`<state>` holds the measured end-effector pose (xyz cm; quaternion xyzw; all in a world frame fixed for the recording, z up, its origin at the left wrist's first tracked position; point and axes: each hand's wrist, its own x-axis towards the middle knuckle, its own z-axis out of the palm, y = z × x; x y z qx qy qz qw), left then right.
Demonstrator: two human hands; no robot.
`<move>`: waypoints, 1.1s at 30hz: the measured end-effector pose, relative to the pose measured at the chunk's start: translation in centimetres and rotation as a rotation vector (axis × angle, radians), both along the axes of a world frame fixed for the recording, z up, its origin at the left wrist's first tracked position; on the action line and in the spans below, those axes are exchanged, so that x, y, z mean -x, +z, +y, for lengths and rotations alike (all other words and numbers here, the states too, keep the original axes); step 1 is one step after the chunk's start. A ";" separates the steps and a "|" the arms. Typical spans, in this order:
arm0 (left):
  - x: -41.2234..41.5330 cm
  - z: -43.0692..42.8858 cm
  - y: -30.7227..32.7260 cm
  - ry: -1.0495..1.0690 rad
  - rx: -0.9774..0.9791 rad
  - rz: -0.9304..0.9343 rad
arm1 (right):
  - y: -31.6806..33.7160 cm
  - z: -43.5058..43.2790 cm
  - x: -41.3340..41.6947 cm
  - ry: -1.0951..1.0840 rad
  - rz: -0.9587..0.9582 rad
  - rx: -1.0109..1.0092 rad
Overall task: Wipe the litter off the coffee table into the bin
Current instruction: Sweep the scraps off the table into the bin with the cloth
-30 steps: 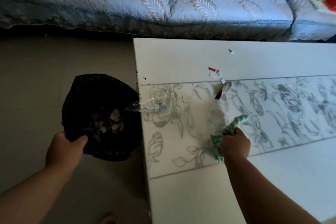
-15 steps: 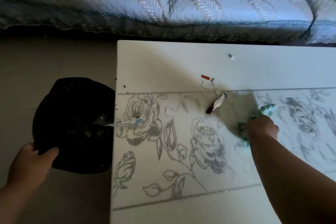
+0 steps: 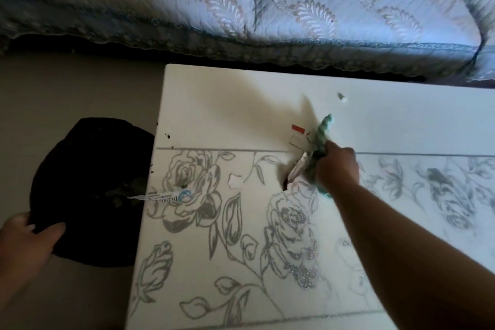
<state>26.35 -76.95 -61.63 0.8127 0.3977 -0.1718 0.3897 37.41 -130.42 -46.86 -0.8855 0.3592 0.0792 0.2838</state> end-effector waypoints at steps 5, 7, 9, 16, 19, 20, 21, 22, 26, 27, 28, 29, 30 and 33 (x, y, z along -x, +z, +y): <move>-0.3 -4.2 6.2 -0.047 -0.054 -0.074 | -0.5 5.3 3.1 -0.013 0.027 -0.079; -0.7 -5.4 8.1 -0.032 -0.085 -0.099 | -0.7 7.7 4.1 -0.015 0.070 -0.095; -1.0 -5.8 9.1 -0.084 -0.101 -0.062 | -0.9 10.5 5.1 0.048 0.099 -0.086; -1.6 -6.2 10.2 -0.087 -0.073 -0.020 | -0.5 20.7 6.4 0.154 0.099 -0.118; -1.7 -6.1 10.6 -0.074 -0.060 -0.005 | -0.2 25.3 6.1 0.208 0.082 -0.109; -1.7 -6.1 10.6 -0.072 -0.052 0.002 | -0.2 26.6 6.0 0.226 0.077 -0.119; -1.8 -5.8 10.7 -0.068 -0.042 0.001 | -0.1 27.9 5.9 0.241 0.078 -0.139; -1.8 -5.6 10.8 -0.065 -0.030 -0.006 | -0.1 29.1 5.8 0.256 0.085 -0.161; -2.4 -5.0 11.5 -0.077 0.009 -0.009 | 0.2 32.4 5.5 0.294 0.089 -0.208; -2.6 -4.8 11.8 -0.079 0.011 -0.013 | 0.3 32.8 5.4 0.287 0.074 -0.219; -2.7 -4.8 12.0 -0.078 0.010 -0.015 | 0.5 32.9 5.3 0.268 0.054 -0.227; -2.9 -4.8 12.3 -0.076 0.012 -0.007 | 0.7 32.6 5.2 0.243 0.033 -0.229; -3.1 -4.7 12.2 -0.074 0.014 -0.002 | 0.9 32.1 5.2 0.218 0.011 -0.221; -3.7 -4.6 12.5 -0.072 0.036 0.043 | 1.2 28.1 5.0 0.103 -0.054 -0.120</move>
